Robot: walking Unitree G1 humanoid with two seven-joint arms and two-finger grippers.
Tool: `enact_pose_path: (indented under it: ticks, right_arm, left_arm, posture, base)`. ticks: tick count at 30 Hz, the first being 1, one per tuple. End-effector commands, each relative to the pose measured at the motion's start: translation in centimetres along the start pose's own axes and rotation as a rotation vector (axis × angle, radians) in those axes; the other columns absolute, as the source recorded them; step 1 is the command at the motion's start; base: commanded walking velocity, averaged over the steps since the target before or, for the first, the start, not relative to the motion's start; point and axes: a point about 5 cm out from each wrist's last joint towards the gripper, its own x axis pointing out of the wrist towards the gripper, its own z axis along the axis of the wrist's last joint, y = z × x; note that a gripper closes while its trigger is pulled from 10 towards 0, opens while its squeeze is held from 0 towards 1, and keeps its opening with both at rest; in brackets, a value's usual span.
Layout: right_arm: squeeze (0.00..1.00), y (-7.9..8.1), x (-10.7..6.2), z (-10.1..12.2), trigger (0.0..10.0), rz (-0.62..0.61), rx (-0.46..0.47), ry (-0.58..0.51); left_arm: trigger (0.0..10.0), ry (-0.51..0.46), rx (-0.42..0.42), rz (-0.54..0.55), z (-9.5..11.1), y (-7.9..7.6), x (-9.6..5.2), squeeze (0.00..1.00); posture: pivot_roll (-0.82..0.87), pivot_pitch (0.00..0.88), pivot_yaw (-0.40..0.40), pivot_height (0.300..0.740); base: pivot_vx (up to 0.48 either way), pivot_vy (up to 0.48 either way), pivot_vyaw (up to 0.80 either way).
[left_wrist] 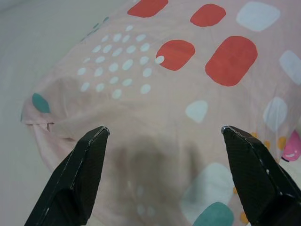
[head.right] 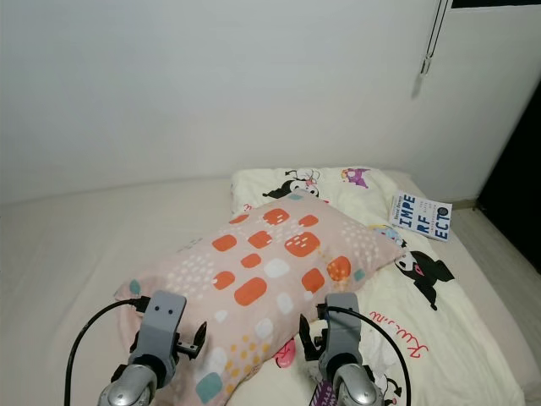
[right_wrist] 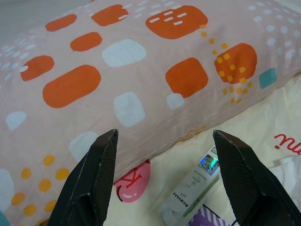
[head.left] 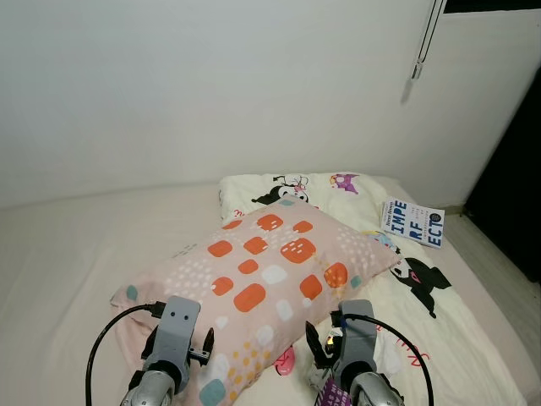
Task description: Clean up the room
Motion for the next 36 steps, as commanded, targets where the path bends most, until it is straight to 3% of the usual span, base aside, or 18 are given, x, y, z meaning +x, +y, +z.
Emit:
enact_pose_path:
  ticks: [1, 18, 27, 36]
  right_arm:
    - [0.0, 0.26, -0.09, -0.58, 10.0, 0.011, 0.006, 0.022]
    - [0.0, 0.74, 0.3, -0.13, 10.0, 0.042, -0.016, 0.011]
    - [0.0, 1.15, 0.34, -0.06, 10.0, 0.061, -0.028, 0.012]
    - [0.0, 1.15, 0.09, -0.37, 10.0, 0.059, 0.006, 0.02]
  left_arm:
    - [10.0, 0.027, -0.014, 0.014, -0.7, 0.13, -0.16, 0.0]
    - [10.0, -0.003, -0.006, -0.002, -0.32, -0.01, -0.12, 0.0]
    - [10.0, 0.004, 0.019, -0.015, -0.3, -0.39, -0.23, 0.0]
    - [10.0, 0.012, 0.006, -0.002, -0.44, -0.16, -0.13, 0.0]
  posture:
    - [0.03, 0.133, 0.027, 0.74]
    - [0.03, 0.13, 0.026, 0.74]
    - [0.03, 0.131, 0.029, 0.74]
    - [0.03, 0.135, 0.027, 0.74]
  base:
    - [0.0, 0.0, 0.0]
    - [0.0, 0.0, 0.0]
    - [0.0, -0.413, 0.76]
    - [0.0, 0.0, 0.0]
